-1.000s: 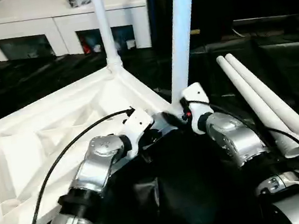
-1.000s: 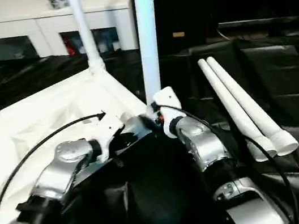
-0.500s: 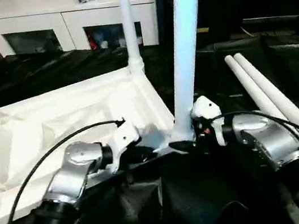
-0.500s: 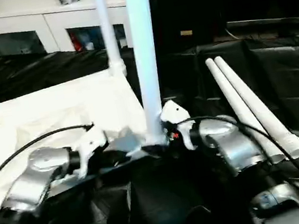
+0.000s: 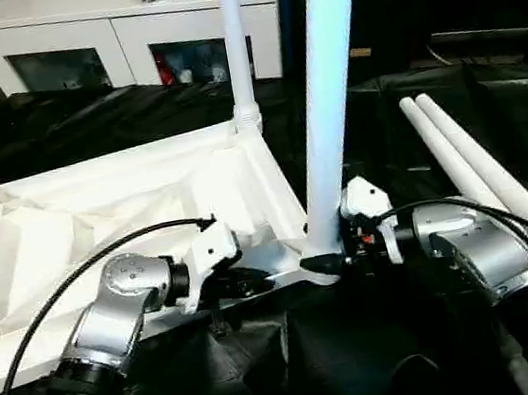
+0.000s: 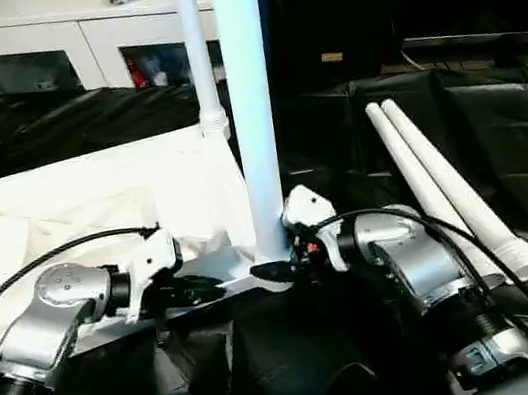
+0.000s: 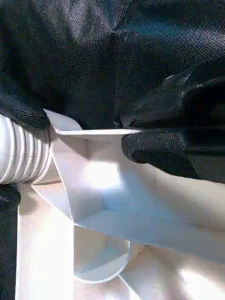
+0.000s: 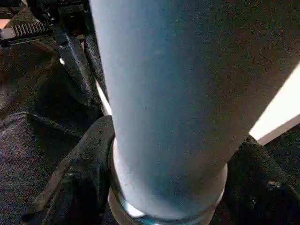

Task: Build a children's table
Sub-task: Rotate leg to tighten

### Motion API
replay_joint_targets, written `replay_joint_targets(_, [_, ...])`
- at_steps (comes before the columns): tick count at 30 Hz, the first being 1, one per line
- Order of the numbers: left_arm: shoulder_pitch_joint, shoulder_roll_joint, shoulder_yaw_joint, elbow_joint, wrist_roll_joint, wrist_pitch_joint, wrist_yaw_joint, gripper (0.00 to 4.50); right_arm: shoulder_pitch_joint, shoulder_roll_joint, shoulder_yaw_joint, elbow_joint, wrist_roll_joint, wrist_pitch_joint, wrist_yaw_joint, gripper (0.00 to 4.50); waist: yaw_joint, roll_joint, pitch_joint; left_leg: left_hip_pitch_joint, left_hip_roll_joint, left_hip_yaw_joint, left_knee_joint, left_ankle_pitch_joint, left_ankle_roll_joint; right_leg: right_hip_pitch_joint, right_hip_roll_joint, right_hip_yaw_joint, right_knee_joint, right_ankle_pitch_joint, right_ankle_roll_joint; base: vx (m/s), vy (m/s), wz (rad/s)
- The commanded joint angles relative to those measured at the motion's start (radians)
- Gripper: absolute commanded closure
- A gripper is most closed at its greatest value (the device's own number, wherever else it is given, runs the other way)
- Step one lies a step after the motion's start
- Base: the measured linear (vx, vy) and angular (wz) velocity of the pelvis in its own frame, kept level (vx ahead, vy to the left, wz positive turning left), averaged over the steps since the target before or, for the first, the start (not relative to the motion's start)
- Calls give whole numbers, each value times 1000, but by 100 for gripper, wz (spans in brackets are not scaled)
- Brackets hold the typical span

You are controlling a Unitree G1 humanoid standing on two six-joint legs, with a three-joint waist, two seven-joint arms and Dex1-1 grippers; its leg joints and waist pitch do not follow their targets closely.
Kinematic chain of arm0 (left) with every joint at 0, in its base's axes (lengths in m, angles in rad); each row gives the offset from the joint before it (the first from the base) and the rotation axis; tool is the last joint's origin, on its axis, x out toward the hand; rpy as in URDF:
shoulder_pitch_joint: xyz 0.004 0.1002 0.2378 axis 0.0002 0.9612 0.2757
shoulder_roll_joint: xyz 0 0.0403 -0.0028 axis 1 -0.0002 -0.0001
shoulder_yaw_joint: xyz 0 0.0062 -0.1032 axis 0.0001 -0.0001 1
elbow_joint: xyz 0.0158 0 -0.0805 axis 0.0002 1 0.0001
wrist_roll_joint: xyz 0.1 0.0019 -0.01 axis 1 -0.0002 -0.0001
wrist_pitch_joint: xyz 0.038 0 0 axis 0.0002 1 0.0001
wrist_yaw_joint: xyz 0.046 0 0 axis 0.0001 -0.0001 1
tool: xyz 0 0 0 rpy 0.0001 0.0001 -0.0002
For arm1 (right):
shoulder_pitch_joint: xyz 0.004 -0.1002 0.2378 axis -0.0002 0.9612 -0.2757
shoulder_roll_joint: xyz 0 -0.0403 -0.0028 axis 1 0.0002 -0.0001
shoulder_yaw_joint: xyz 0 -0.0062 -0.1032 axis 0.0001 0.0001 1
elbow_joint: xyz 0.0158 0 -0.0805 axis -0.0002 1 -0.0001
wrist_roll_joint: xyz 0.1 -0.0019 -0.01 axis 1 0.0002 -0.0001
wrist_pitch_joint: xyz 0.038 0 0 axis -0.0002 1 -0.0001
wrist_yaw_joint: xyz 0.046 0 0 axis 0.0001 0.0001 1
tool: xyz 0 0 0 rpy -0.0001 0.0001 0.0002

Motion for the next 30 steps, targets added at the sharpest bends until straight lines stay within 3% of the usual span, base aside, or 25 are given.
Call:
replay_joint_targets(1, [-9,-20,11,-51,-61,-12,-7,450,19,11,14,-31,17,15,6,178,1,-15,-71,22,69,-35,-62,-129,67,45,-99,58,-77,-151,-195,0,0,0])
replay_joint_targets(4, [-32,-60,22,-14,-33,-5,74,450,17,68,-1,2,4,31,-92,178,0,-14,-70,21,69,-34,-62,-133,66,44,-99,58,-77,-154,-195,0,0,0])
replay_joint_targets(8, [-67,-109,23,35,5,-4,169,450,-14,144,-20,96,-56,29,-279,180,-13,-15,-66,26,64,-36,-67,-167,24,41,-101,58,-88,-234,-189,0,0,0])
replay_joint_targets(9, [-107,-172,33,83,37,14,288,450,-51,215,-48,183,-84,37,-446,180,-16,-12,-67,26,65,-38,-68,-170,15,44,-103,59,-90,-247,-182,0,0,0])
replay_joint_targets(10, [-126,-205,39,104,51,29,353,450,-67,248,-62,215,-91,44,-521,180,-22,-12,-63,32,64,-40,-71,-202,2,39,-103,58,-95,-288,-180,0,0,0])
replay_joint_targets(12, [-149,-248,40,126,74,48,431,450,-90,299,-80,258,-99,58,-631,180,-24,-13,-65,33,62,-41,-71,-210,-12,43,-106,59,-99,-315,-172,0,0,0])
replay_joint_targets(14, [-160,-285,44,133,79,66,482,450,-109,336,-93,290,-110,58,-723,180,-25,-12,-64,33,65,-39,-72,-207,-8,39,-105,61,-100,-300,-164,0,0,0])
replay_joint_targets(15, [-164,-308,45,135,76,76,505,450,-111,362,-96,299,-110,47,-753,180,-24,-12,-66,31,63,-40,-72,-201,-6,43,-105,60,-98,-285,-163,0,0,0])
replay_joint_targets(16, [-165,-310,46,135,76,77,507,450,-111,364,-96,300,-110,46,-755,180,-24,-12,-68,30,63,-39,-71,-192,-4,43,-105,61,-96,-269,-163,0,0,0])
replay_joint_targets(19, [-160,-315,33,138,82,63,501,450,-106,391,-107,302,-101,33,-748,110,-22,-12,-70,26,63,-39,-69,-170,14,46,-104,61,-90,-211,-165,0,0,0])
replay_joint_targets(22, [-148,-301,23,136,94,43,479,450,-99,400,-114,294,-90,28,-715,90,-23,-10,-69,25,64,-38,-70,-170,23,45,-103,61,-89,-193,-171,0,0,0])
replay_joint_targets(26, [-127,-266,24,116,82,24,425,450,-90,360,-105,263,-78,12,-656,42,-24,-11,-68,27,65,-39,-71,-190,22,46,-104,61,-92,-219,-167,0,0,0])
replay_joint_targets(27, [-113,-239,16,98,67,-7,366,450,-81,319,-78,231,-85,-9,-582,29,-22,-12,-68,26,65,-39,-70,-184,26,47,-105,61,-92,-214,-165,0,0,0])
replay_joint_targets(30, [-93,-207,10,66,42,-24,290,450,-69,271,-61,190,-81,-22,-493,29,-21,-14,-70,24,64,-37,-68,-168,39,48,-105,61,-89,-192,-169,0,0,0])
